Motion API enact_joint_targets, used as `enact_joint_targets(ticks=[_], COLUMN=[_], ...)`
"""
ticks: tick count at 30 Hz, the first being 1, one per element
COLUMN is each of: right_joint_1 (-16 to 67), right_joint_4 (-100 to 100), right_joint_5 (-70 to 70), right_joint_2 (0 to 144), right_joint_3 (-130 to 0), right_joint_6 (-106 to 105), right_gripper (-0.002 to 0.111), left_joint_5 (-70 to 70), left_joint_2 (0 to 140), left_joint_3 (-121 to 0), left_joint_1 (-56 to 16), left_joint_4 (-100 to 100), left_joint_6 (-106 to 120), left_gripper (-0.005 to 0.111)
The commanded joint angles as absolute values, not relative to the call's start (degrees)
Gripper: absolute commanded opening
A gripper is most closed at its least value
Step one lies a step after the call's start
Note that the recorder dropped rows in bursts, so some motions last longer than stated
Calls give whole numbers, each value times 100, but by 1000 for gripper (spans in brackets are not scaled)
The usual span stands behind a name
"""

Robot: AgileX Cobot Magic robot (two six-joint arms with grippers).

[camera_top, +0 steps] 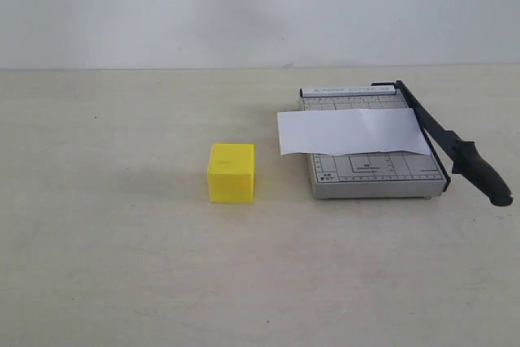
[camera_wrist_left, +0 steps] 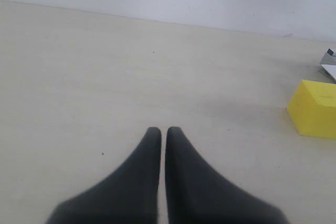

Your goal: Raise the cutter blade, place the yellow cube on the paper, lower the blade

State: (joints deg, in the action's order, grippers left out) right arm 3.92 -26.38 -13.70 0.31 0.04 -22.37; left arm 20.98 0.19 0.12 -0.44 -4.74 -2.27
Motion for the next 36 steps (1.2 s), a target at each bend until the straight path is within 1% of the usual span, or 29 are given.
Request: enact_joint_targets(ticks=[1, 4, 6, 8, 11, 14, 16, 19, 21, 24, 27, 30, 32, 33, 34, 36], right_joint_1=[393, 393, 393, 393, 393, 393, 393, 393, 393, 393, 393, 393, 381, 276, 224, 167], right_joint_4=[-3480, -4033, -4304, -4304, -4251, -4145, -4105, -4035, -4035, -4035, -4035, -4035, -4035, -3892, -3625, -2837], right_joint_5=[0, 923, 1123, 1145, 819, 954, 1065, 1080, 787, -145, -905, -1069, -1212, -1892, -2338, -2918], right_joint_2=[0, 0, 0, 0, 0, 31, 434, 1600, 2630, 4118, 5266, 5970, 6204, 6419, 6507, 6708], right_joint_3=[0, 0, 0, 0, 0, -59, -307, -789, -1267, -2280, -3290, -4083, -4463, -4763, -4862, -5046], right_joint_6=[-1705, -952, -139, -35, -330, -1088, -1290, -2456, -3388, -4598, -5014, -4987, -4490, -3748, -3533, -2905], right_gripper=[0, 0, 0, 0, 0, 0, 0, 0, 0, 0, 0, 0, 0, 0, 0, 3], left_joint_5=[2058, 2058, 2058, 2058, 2058, 2058, 2058, 2058, 2058, 2058, 2058, 2058, 2058, 2058, 2058, 2058], left_joint_2=[0, 0, 0, 0, 0, 0, 0, 0, 0, 0, 0, 0, 0, 0, 0, 0], left_joint_3=[0, 0, 0, 0, 0, 0, 0, 0, 0, 0, 0, 0, 0, 0, 0, 0], left_joint_1=[-25, -25, -25, -25, -25, -25, -25, -25, -25, -25, -25, -25, -25, -25, -25, -25], left_joint_4=[-495, -495, -495, -495, -495, -495, -495, -495, -495, -495, -495, -495, -495, -495, -495, -495], left_joint_6=[-250, -250, -250, -250, -250, -250, -250, -250, -250, -250, -250, -250, -250, -250, -250, -250], left_gripper=[5, 5, 5, 5, 5, 5, 5, 5, 5, 5, 5, 5, 5, 5, 5, 5])
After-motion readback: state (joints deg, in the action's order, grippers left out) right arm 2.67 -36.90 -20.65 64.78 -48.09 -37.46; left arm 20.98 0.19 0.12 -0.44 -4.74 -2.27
